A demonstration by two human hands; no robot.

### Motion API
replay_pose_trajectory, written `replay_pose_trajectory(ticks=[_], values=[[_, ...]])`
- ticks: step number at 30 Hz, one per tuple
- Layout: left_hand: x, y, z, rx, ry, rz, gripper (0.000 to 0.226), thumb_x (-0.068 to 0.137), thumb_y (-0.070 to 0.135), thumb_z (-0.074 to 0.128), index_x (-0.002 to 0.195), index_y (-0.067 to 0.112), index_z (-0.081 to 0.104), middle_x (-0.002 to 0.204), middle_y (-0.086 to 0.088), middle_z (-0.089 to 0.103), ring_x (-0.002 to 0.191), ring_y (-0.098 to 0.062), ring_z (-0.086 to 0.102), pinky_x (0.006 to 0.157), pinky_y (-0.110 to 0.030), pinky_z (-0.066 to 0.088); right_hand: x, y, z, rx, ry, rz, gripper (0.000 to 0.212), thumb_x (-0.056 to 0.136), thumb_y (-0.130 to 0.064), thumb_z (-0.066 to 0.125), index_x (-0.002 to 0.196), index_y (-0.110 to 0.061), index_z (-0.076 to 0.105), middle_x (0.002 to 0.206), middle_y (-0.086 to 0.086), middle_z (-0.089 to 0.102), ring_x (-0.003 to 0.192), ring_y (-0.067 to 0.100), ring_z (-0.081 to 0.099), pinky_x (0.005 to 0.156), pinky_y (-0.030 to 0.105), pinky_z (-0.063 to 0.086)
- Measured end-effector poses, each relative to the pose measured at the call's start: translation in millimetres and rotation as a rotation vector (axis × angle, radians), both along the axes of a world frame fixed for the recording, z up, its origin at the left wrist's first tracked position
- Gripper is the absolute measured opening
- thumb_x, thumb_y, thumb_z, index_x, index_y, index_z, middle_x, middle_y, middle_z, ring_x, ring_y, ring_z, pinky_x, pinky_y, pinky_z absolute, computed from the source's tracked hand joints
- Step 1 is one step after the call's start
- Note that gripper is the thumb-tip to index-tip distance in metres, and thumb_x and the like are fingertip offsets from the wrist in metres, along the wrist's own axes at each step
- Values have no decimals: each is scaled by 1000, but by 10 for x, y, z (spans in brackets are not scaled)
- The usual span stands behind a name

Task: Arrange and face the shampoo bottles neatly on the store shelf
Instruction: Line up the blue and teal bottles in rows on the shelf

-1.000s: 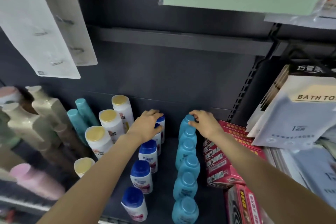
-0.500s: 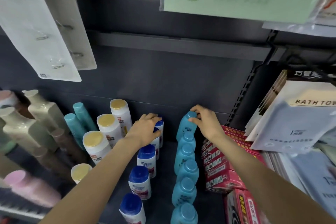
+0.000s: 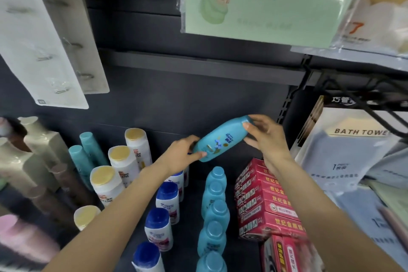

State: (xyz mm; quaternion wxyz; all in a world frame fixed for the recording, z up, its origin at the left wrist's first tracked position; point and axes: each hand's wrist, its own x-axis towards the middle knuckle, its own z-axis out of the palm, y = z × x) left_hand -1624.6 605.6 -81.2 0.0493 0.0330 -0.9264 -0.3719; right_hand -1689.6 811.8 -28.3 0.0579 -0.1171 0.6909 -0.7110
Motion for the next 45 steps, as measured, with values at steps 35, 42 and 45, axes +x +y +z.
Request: replay_pose_trajectory(ticks=[35, 42, 45], values=[[474, 15, 372, 921, 224, 165, 48, 75, -1, 69, 117, 20, 58, 104, -3, 67, 95, -14, 66, 81, -25, 55, 168, 143, -185, -538, -392, 245, 46, 79, -1, 59, 125, -6, 56, 122, 13, 63, 113, 19, 62, 94, 31, 50], [575, 86, 429, 702, 376, 65, 56, 69, -13, 72, 106, 26, 55, 107, 4, 62, 97, -12, 64, 79, -23, 53, 168, 180, -216, -602, -376, 280, 47, 79, 4, 54, 125, -7, 56, 120, 12, 64, 115, 19, 60, 94, 30, 50], [577, 102, 437, 685, 393, 54, 56, 70, -15, 70, 106, 26, 54, 109, 4, 61, 99, -10, 63, 78, -19, 52, 167, 180, -226, -592, -395, 268, 43, 83, 3, 52, 124, -8, 57, 121, 13, 64, 114, 20, 61, 93, 30, 51]])
